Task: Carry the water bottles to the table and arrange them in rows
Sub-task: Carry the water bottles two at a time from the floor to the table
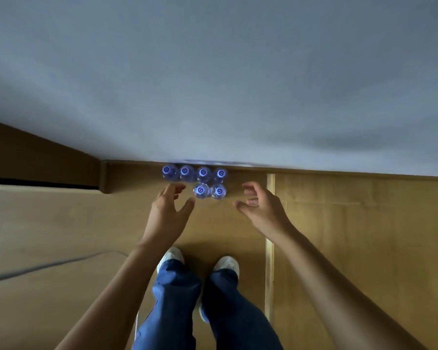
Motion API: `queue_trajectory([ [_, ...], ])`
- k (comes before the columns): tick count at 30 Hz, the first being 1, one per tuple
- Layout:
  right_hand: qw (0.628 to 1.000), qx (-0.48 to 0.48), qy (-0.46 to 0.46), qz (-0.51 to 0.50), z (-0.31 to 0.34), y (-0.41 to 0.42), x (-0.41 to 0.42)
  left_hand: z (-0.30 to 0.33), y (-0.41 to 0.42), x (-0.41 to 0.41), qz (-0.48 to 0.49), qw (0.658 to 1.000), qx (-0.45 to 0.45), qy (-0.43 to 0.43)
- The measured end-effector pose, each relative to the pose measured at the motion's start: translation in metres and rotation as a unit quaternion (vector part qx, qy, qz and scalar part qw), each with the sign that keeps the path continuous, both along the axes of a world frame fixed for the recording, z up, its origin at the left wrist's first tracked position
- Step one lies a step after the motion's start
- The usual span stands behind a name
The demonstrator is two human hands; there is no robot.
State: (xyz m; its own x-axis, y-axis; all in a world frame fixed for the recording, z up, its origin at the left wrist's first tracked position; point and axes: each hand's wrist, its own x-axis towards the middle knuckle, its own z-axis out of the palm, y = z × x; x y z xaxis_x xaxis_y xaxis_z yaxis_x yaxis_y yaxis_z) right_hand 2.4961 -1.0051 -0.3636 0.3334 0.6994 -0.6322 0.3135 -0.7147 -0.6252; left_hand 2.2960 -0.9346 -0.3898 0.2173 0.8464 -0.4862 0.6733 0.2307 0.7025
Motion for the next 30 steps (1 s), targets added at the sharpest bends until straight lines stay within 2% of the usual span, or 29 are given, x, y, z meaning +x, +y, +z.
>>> queue_trajectory([
  [9, 0.999, -0.013, -0.023, 0.036, -0.219, -0.005, -0.004, -0.217, 0.009, -0.003, -0.102, 0.994, 0.02, 0.026],
  [17, 0.997, 0.037, -0.037, 0.055, -0.371, 0.01, -0.003, -0.36, 0.019, 0.005, -0.167, 0.983, 0.078, 0.006],
  [24, 0.988, 0.145, -0.056, 0.022, -0.439, 0.01, -0.011, -0.421, 0.016, 0.011, -0.152, 0.973, 0.142, -0.103],
  [30, 0.982, 0.17, -0.078, 0.006, -0.444, 0.008, -0.013, -0.432, 0.018, 0.011, -0.154, 0.967, 0.175, -0.1],
])
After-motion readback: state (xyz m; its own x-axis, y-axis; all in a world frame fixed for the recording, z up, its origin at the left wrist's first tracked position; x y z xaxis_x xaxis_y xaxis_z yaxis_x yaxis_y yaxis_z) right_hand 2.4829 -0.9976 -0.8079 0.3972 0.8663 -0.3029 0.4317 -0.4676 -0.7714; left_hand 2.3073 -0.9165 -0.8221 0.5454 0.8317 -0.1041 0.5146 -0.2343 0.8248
